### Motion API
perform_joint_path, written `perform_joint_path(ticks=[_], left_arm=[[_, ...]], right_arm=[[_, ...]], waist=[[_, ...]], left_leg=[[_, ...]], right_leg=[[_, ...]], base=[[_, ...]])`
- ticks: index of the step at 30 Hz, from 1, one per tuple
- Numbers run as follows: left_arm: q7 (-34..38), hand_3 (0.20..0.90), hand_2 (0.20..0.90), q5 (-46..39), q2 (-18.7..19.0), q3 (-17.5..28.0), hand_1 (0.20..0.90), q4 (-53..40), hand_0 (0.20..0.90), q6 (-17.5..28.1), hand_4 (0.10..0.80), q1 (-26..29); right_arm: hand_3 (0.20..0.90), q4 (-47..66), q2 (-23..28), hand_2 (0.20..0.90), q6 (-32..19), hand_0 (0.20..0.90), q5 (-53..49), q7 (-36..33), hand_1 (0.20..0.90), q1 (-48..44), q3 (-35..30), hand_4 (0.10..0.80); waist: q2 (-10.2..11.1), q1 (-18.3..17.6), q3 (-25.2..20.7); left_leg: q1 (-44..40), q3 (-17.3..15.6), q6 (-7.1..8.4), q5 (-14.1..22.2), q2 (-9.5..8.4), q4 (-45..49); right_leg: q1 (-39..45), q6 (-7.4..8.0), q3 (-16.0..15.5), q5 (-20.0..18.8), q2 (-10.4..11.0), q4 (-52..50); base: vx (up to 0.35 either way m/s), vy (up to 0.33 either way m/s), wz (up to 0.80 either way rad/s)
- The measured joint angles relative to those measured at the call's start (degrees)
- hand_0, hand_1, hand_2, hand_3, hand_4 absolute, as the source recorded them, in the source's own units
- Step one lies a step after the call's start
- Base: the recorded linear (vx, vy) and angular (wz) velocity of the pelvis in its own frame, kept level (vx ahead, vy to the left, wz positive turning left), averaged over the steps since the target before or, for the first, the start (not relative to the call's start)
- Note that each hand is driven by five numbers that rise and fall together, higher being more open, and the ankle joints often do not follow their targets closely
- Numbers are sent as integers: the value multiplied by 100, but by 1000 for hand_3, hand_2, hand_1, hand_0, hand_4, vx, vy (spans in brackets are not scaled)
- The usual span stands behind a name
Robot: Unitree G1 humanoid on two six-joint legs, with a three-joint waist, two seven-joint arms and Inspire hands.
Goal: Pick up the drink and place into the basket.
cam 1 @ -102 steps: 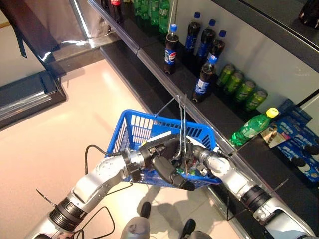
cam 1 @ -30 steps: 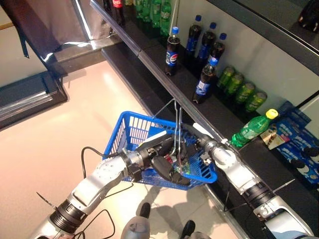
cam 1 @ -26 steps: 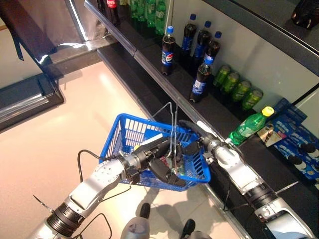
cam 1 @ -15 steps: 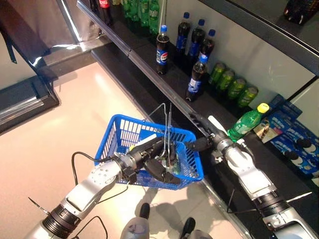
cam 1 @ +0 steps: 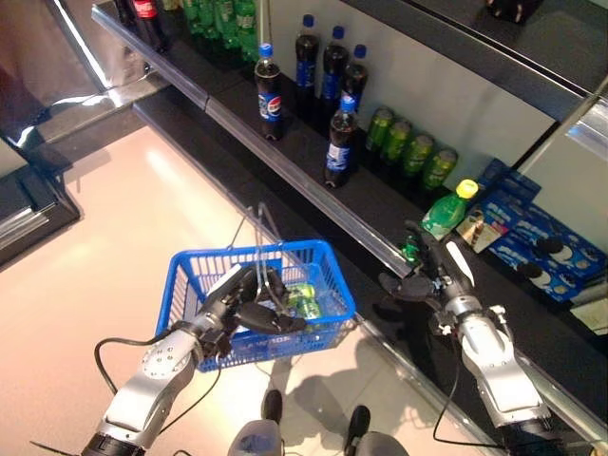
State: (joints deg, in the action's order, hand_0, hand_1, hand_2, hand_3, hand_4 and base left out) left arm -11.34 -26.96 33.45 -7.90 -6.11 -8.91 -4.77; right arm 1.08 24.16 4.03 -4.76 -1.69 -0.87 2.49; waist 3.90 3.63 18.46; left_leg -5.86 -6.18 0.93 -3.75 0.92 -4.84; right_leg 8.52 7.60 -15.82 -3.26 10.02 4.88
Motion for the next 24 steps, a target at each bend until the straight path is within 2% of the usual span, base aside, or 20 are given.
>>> perform_joint_path(ticks=[7,13,16,21,24], left_arm=[[309,200,300,123,-95,73,300,558,300,25,100,-276],[496,200,300,62,-519,363,300,1129,300,110,100,-452],[567,200,300,-6,-632,446,300,1485,300,169,100,-486],[586,200,300,-45,-885,677,300,1750,300,231,100,-667],[585,200,300,-175,-1040,685,300,1992,300,423,100,-694]], right_arm=[[900,-209,-388,900,-235,900,-340,-176,900,224,-200,800],[900,-890,-860,900,-482,900,-668,-325,900,419,-356,800],[900,-1146,-918,900,-575,900,-722,-370,900,577,-408,800],[900,-1637,-1097,900,-790,900,-967,-376,900,720,-548,800],[900,-1979,-1119,900,-853,900,-1294,-338,900,836,-597,800]], waist=[[2,-101,-1],[21,-120,-15],[64,-281,-41],[153,-417,-113],[149,-504,-200]], left_leg=[[-8,-137,9,14,31,0],[-23,-396,13,42,60,-1],[-39,-452,12,45,64,-1],[-118,-682,37,94,114,-3],[-109,-751,44,102,132,-3]], right_leg=[[-80,-25,126,-24,-4,0],[-212,-49,379,-88,-49,1],[-236,-54,430,-108,-53,1],[-313,-79,690,-152,-96,3],[-368,-88,774,-170,-104,3]], base=[[-7,1,-11],[-12,2,-20],[-9,8,-15],[-11,7,-27],[-12,3,-17]])
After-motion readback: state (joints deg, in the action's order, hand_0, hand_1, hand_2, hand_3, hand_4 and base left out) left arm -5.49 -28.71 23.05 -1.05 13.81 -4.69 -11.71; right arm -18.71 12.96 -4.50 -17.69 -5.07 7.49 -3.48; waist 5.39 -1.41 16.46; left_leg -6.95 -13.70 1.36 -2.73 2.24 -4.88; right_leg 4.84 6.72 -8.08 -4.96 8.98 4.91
